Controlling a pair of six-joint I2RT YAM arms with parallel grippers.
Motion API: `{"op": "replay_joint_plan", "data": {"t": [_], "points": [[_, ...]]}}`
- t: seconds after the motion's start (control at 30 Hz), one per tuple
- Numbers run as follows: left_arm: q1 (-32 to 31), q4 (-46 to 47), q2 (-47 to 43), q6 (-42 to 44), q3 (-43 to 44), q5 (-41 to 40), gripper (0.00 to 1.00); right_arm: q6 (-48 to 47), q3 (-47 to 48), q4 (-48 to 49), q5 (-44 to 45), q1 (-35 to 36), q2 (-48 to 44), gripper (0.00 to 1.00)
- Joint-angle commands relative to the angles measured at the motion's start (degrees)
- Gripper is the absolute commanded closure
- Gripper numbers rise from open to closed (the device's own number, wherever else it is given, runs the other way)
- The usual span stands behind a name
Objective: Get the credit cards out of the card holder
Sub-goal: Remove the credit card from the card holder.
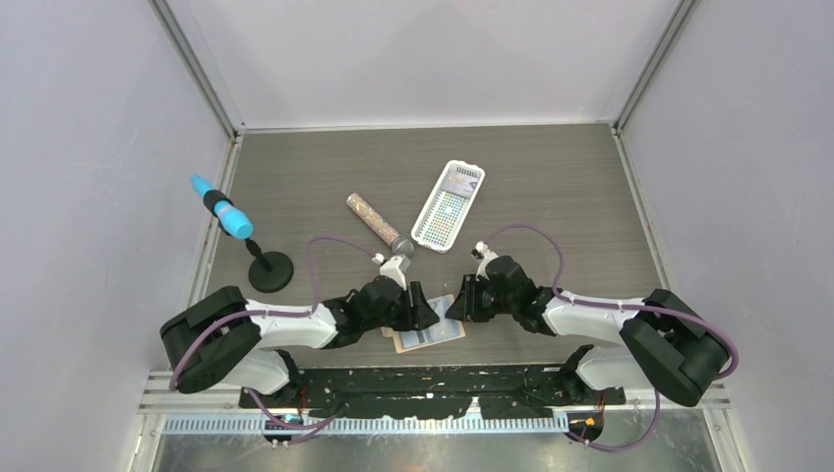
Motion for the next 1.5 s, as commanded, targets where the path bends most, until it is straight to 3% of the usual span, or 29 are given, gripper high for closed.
{"op": "replay_joint_plan", "data": {"t": [0.0,0.5,1.13,1.3,1.4,1.47], "points": [[-0.03,-6.1,-0.57,-2.81,2.21,-2.65,0.48,-0.45,-0.79,0.01,1.85,0.39,-0.72,0.74],[-0.03,-3.93,1.67,-11.24,2.5,-0.73,0.54,0.31,-2.59,2.13,1.71,0.48,-0.92,0.74],[-0.03,1.35,-0.55,-10.82,-1.27,-1.45,0.72,0.95,-3.72,3.07,1.39,1.06,-1.37,0.86],[-0.03,-0.79,-1.93,-10.12,-1.19,-2.19,0.85,1.36,-4.16,3.31,1.36,1.09,-1.79,0.87],[-0.03,-1.03,-2.59,-9.52,-1.19,-2.2,0.98,1.5,-4.25,3.16,1.29,1.09,-2.38,0.87],[-0.03,-1.4,-3.21,-9.19,-1.19,-2.25,1.0,1.42,-3.91,2.04,1.3,1.07,-3.26,0.87]]}}
